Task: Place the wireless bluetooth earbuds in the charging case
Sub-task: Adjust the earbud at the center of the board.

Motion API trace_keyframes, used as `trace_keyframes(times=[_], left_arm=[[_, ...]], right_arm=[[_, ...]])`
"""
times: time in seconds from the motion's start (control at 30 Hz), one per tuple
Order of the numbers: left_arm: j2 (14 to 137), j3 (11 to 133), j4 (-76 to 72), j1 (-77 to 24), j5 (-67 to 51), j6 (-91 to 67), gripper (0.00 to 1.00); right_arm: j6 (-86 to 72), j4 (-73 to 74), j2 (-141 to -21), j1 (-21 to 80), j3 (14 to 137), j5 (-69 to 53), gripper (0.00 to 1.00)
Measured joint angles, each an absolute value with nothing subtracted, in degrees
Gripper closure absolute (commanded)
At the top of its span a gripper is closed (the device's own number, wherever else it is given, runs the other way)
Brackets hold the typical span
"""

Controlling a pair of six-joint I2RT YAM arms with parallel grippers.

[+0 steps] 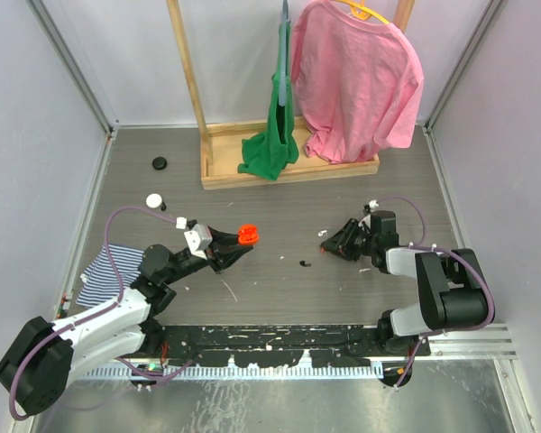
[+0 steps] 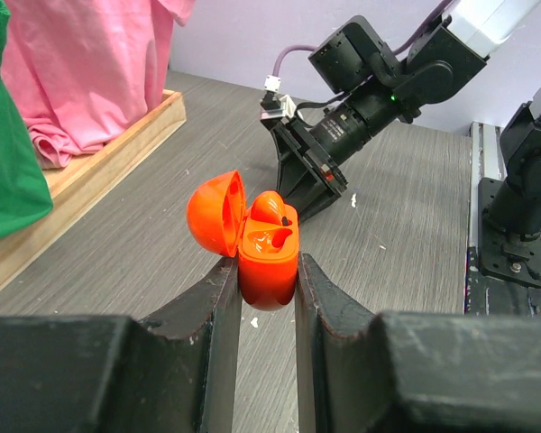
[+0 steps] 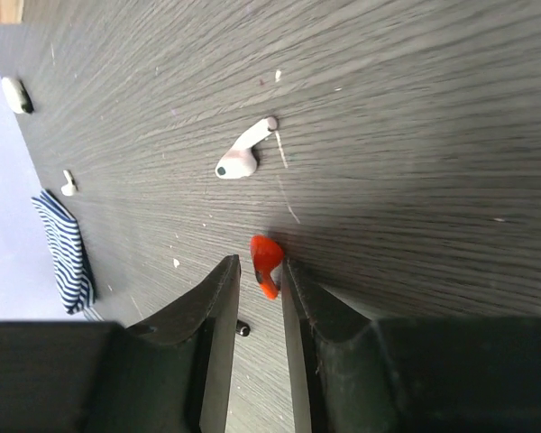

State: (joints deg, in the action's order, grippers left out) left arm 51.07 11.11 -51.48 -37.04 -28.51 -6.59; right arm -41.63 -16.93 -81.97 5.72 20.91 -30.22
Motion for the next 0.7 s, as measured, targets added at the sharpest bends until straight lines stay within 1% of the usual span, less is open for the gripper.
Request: trace_keyframes(times=[0.13,0.27,0.43,0.57,0.7], left_arm=[[51.07,11.14,-51.51,-37.04,-28.51,-6.59,1.0],[51.07,11.14,-51.48,-37.04,-28.51,-6.59,1.0],[51.07,11.14,-51.48,-37.04,-28.49,-6.59,1.0],[51.07,11.14,-51.48,-37.04,-28.49,-6.59,1.0],[51.07,11.14,-51.48,-37.04,-28.49,-6.59,1.0]], right_arm=[[-42.46,-16.67,-81.52,2.74,20.23,-31.31,0.69],[-42.37,-14.41,-79.96,1.83,20.1,-30.04,0.68],[-40.93,-10.35,-77.49,1.78,20.58,-28.45,0.63],[-37.82,-3.05,-73.47,2.61,22.28,-25.08,0.57],[-34.5,5.56,-70.94,7.14,27.42,-19.66,0.51]])
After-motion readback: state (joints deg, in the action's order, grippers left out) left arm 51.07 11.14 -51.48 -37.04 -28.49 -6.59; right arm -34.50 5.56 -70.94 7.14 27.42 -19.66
